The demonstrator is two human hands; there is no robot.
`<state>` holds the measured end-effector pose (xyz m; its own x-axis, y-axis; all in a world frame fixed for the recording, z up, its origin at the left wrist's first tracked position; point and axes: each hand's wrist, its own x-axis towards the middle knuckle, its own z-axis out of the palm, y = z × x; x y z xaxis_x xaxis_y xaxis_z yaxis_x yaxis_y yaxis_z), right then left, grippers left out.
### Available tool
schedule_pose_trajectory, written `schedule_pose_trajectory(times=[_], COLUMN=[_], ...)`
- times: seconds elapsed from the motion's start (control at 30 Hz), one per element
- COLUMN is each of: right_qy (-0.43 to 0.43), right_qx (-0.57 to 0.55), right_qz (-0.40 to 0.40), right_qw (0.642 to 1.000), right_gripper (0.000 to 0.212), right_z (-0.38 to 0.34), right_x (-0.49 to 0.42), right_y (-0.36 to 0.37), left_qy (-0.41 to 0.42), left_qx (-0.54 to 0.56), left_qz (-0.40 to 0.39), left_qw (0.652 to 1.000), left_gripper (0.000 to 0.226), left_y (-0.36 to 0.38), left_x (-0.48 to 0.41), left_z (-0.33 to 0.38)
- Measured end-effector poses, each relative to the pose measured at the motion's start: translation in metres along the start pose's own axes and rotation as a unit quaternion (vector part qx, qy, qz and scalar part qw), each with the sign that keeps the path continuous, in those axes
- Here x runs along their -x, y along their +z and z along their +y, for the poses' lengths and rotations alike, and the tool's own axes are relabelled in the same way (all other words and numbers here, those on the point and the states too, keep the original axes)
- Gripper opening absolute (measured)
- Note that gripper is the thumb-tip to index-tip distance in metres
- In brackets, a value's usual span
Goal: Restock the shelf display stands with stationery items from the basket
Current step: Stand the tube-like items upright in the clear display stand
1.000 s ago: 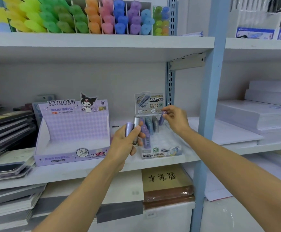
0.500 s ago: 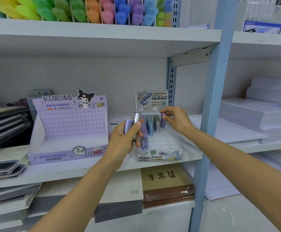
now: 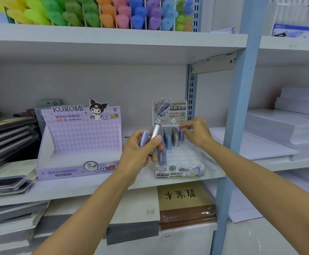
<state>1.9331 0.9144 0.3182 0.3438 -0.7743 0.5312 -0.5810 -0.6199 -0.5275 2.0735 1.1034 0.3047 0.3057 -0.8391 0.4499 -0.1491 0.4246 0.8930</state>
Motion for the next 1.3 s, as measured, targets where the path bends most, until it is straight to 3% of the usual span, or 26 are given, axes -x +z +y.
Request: schedule_pose_trajectory(times=[0.1, 0.2, 0.3, 0.4, 0.47, 0.7, 0.9, 1.03, 1.17, 1.3], right_qy=[-0.053, -0.113, -0.165, -0.2, -0.205, -0.139, -0.061, -0.039, -0.012, -0.003], right_qx=[-0.048, -0.212, -0.285, -0.255, -0.232, -0.352, -0.49, -0.549, -0.572, -0.601], right_qz=[0.054, 0.062, -0.015, -0.144, -0.175, -0.117, -0.084, -0.098, -0.141, -0.128], right_qw=[0.996, 0.969, 0.944, 0.935, 0.935, 0.918, 0.866, 0.829, 0.808, 0.789], right_gripper=[0.023, 0.019, 0.015, 0.011, 0.011, 0.007, 0.011, 0.012, 0.011, 0.01], right_z=[-0.014, -0.041, -0.068, -0.084, -0.087, -0.076, -0.064, -0.059, -0.056, -0.057], right_x=[0.011, 0.028, 0.044, 0.056, 0.059, 0.067, 0.075, 0.088, 0.103, 0.109], right_y=[-0.011, -0.023, -0.035, -0.043, -0.045, -0.059, -0.067, -0.062, -0.056, -0.056], left_qy=[0.0, 0.004, 0.004, 0.016, 0.023, -0.027, -0.098, -0.051, -0.003, 0.007], left_qx=[0.001, 0.0, -0.007, -0.041, -0.057, -0.102, 0.058, 0.152, 0.146, 0.114], left_qz=[-0.005, 0.0, 0.006, -0.015, -0.028, -0.047, 0.029, 0.026, 0.063, 0.048], left_qw=[1.0, 1.0, 1.0, 0.999, 0.998, 0.993, 0.993, 0.987, 0.987, 0.992], left_gripper=[0.027, 0.026, 0.028, 0.024, 0.02, 0.015, 0.008, 0.004, 0.007, 0.007], left_y=[0.0, 0.002, 0.007, 0.012, 0.014, 0.007, 0.01, 0.017, 0.021, 0.029], left_x=[0.003, 0.004, 0.006, 0.01, 0.013, 0.02, 0.016, 0.018, 0.02, 0.024], left_z=[0.004, 0.008, 0.013, 0.018, 0.022, 0.027, 0.031, 0.037, 0.041, 0.041])
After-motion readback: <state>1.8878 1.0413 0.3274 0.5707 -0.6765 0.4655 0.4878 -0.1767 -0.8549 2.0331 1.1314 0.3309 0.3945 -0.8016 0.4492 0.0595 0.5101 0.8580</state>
